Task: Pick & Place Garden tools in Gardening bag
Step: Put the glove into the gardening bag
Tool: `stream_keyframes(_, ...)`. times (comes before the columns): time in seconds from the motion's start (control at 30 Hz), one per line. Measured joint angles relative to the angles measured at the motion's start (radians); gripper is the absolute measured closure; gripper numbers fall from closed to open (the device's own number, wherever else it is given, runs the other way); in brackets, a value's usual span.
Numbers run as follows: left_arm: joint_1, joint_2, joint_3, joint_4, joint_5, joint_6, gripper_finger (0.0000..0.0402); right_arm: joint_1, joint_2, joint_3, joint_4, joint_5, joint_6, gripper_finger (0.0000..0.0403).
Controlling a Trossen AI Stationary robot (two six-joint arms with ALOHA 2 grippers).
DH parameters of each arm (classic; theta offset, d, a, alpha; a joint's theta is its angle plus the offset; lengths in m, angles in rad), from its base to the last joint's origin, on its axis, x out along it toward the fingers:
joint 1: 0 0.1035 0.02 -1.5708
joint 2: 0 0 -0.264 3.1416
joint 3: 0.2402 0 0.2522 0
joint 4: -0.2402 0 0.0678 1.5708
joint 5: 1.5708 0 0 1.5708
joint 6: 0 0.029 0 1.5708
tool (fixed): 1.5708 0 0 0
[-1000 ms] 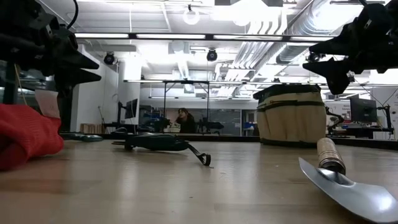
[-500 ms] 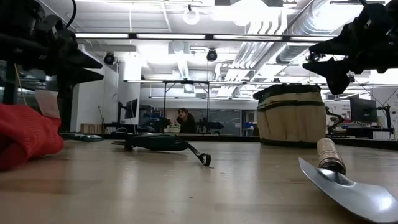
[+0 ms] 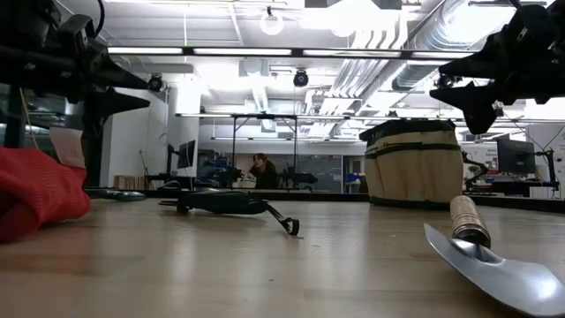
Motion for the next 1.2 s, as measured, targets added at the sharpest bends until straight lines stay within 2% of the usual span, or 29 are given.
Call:
stream_keyframes(0.2, 0.0, 0.0, 0.001, 0.002, 0.008, -0.009, 0.0245, 0.0, 0.0, 0.0, 0.0, 0.0, 0.0, 0.0192)
stream_keyframes(0.27, -0.001, 0.0, 0.002, 0.003, -0.017, -0.007, 0.0245, 0.0, 0.0, 0.0, 0.0, 0.0, 0.0, 0.0192)
stream_keyframes(0.4, 0.0, 0.0, 0.002, 0.003, -0.026, -0.114, 0.0245, 0.0, 0.0, 0.0, 0.0, 0.0, 0.0, 0.0192)
stream_keyframes(0.5, 0.0, 0.0, 0.003, 0.003, -0.027, -0.115, 0.0245, 0.0, 0.0, 0.0, 0.0, 0.0, 0.0, 0.0192)
stream_keyframes(0.63, 0.0, 0.0, 0.004, 0.003, -0.096, -0.121, 0.0245, 0.0, 0.0, 0.0, 0.0, 0.0, 0.0, 0.0192)
stream_keyframes(0.73, 0.0, 0.0, 0.004, -0.009, -0.094, -0.125, 0.0242, 0.0, 0.0, 0.0, 0.0, 0.0, 0.0, 0.0192)
stream_keyframes(0.83, 0.0, 0.009, 0.004, -0.017, -0.063, -0.153, 0.0225, 0.0, 0.0, 0.0, 0.0, 0.0, 0.0, 0.0192)
stream_keyframes(1.07, 0.0, 0.017, 0.007, 0.013, 0.085, -0.255, 0.0144, 0.0, 0.0, 0.0, 0.0, 0.0, 0.0, 0.0192)
stream_keyframes(1.2, 0.0, 0.025, 0.047, -0.021, 0.149, -0.33, 0.0133, 0.0, 0.0, 0.0, 0.0, 0.0, 0.0, 0.0192)
